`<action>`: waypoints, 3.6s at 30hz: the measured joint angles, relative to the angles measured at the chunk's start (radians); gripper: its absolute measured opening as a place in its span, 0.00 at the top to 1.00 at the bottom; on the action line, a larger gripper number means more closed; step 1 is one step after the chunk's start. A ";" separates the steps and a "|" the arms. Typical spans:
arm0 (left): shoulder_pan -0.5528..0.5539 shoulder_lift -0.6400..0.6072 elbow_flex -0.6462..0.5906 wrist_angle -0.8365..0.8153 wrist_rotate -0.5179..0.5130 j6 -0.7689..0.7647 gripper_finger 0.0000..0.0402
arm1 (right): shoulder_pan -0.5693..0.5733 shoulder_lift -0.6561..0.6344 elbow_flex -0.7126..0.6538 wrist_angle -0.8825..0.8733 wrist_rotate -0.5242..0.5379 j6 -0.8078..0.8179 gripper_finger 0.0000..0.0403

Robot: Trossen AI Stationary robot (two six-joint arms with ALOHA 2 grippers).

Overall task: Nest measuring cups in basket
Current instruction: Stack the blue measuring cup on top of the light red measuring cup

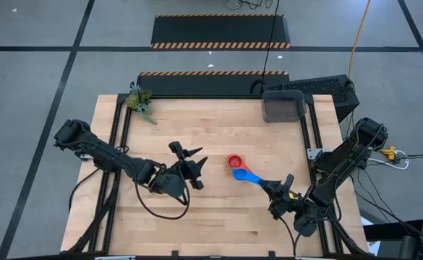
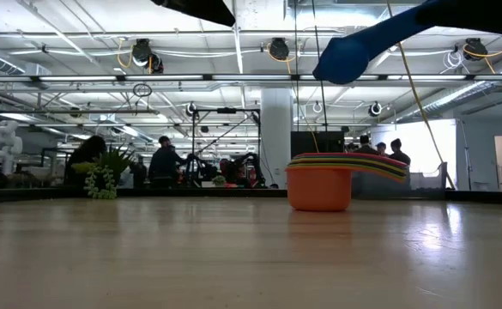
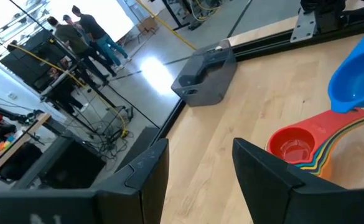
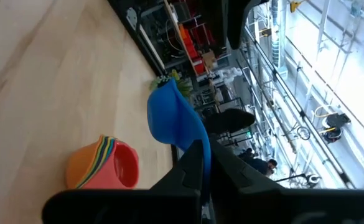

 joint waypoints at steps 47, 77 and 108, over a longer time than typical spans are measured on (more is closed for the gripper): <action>0.033 0.000 0.001 0.008 0.056 -0.002 0.55 | -0.247 0.000 -0.177 0.122 -0.157 0.172 1.00; 0.046 0.001 0.001 0.008 0.056 0.000 0.55 | -0.255 0.001 -0.220 0.187 -0.246 0.131 0.90; 0.046 0.001 0.001 0.007 0.093 -0.021 0.55 | -0.250 0.001 -0.220 0.179 -0.370 0.268 0.66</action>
